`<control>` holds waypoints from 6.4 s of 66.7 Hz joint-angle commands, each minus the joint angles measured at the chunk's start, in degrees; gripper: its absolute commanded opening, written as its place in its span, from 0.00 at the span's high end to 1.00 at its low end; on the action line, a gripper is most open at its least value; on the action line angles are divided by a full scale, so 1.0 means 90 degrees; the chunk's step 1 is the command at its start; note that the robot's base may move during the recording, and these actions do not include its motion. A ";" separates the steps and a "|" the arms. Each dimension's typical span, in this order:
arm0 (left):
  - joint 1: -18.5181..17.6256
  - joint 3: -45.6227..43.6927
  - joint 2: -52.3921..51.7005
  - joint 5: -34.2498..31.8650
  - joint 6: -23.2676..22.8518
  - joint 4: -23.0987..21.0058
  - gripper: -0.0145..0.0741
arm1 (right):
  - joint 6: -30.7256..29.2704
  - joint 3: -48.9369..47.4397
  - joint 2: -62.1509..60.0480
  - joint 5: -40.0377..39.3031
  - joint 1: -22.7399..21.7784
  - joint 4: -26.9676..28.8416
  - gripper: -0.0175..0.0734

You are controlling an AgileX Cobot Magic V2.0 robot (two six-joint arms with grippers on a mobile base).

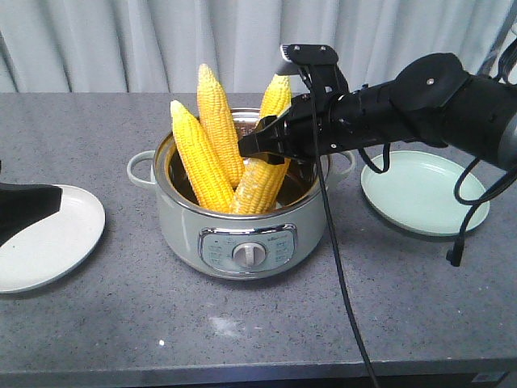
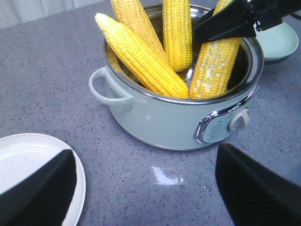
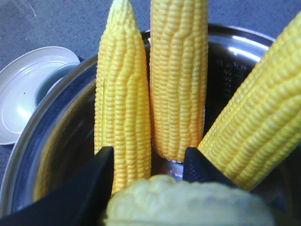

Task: Distribute corn equally
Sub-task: 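Lift the corn cob out with the right gripper over the green plate, then lower the cob onto the green plate and open the right gripper, then withdraw the right gripper back from the green plate, then reach the left gripper into the pot and grasp a corn cob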

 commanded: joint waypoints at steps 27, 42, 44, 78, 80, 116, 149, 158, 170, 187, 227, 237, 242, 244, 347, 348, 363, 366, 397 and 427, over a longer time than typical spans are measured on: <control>-0.0009 -0.0178 -0.0038 -0.0240 0.0009 -0.0282 0.19 | 0.2120 -0.2005 -0.1037 0.0895 -0.0040 -0.3392 0.62; -0.0009 -0.0178 -0.0038 -0.0240 0.0009 -0.0282 0.19 | 0.3361 -0.2606 -0.1194 0.2022 -0.0040 -0.5559 0.61; -0.0009 -0.0178 -0.0038 -0.0240 0.0009 -0.0282 0.19 | 0.3536 -0.2661 -0.1194 0.2221 -0.0048 -0.5817 0.61; -0.0009 -0.0178 -0.0038 -0.0240 0.0009 -0.0279 0.19 | 0.3725 -0.2689 -0.0603 0.3568 -0.1919 -0.5407 0.58; -0.0009 -0.0178 -0.0038 -0.0240 0.0009 -0.0285 0.19 | 0.3695 -0.2689 -0.0549 0.3580 -0.1980 -0.5398 0.58; -0.0009 -0.0178 -0.0038 -0.0234 0.0009 -0.0285 0.19 | 0.3600 -0.3544 0.0909 0.4117 -0.2211 -0.5535 0.57; -0.0009 -0.0178 -0.0038 -0.0031 0.0009 -0.0285 0.19 | 0.3605 -0.4008 0.1871 0.4117 -0.2211 -0.5500 0.56; -0.0009 -0.0178 -0.0038 -0.0052 0.0009 -0.0279 0.19 | 0.3571 -0.4008 0.2065 0.4117 -0.2211 -0.5538 0.55; -0.0009 -0.0178 -0.0038 -0.0090 0.0009 -0.0274 0.19 | 0.3577 -0.4008 0.2294 0.4102 -0.2211 -0.5601 0.43; -0.0009 -0.0178 -0.0038 -0.0089 0.0009 -0.0268 0.19 | 0.3629 -0.4008 0.2372 0.4035 -0.2211 -0.5571 0.16; -0.0009 -0.0178 -0.0038 -0.0133 0.0009 -0.0268 0.19 | 0.3695 -0.3466 0.1347 0.3957 -0.2190 -0.4928 0.16; -0.0009 -0.0178 -0.0038 -0.0146 0.0009 -0.0268 0.19 | 0.3407 -0.2376 0.0483 0.3201 -0.2187 -0.4420 0.16; -0.0009 -0.0178 -0.0038 -0.0147 0.0015 -0.0268 0.19 | 0.3239 -0.1773 -0.0080 0.2910 -0.2187 -0.4283 0.16; -0.0009 -0.0178 -0.0038 -0.0147 0.0015 -0.0268 0.19 | 0.3176 -0.1573 -0.0273 0.2783 -0.2157 -0.4257 0.16; -0.1438 -0.0926 0.0857 -0.0458 0.0087 -0.0727 0.20 | 0.3098 0.3163 -0.4578 0.0725 0.0109 -0.4347 0.25; -0.1489 -0.0957 0.0894 -0.0477 0.0052 -0.0694 0.20 | 0.3098 0.3163 -0.4578 0.0727 0.0109 -0.4347 0.25; -0.2514 -0.1592 0.1678 -0.0678 -0.1543 0.1029 0.21 | 0.3098 0.3163 -0.4578 0.0727 0.0109 -0.4347 0.25; -0.2764 -0.1746 0.1870 -0.0690 -0.1998 0.1508 0.21 | 0.3098 0.3163 -0.4578 0.0727 0.0109 -0.4347 0.25; -0.4501 -0.4048 0.4130 0.1006 -0.7058 0.6102 0.21 | 0.3098 0.3163 -0.4578 0.0728 0.0109 -0.4347 0.25; -0.4497 -0.6067 0.5774 0.2417 -0.8028 0.6779 0.29 | 0.3098 0.3163 -0.4578 0.0732 0.0109 -0.4347 0.25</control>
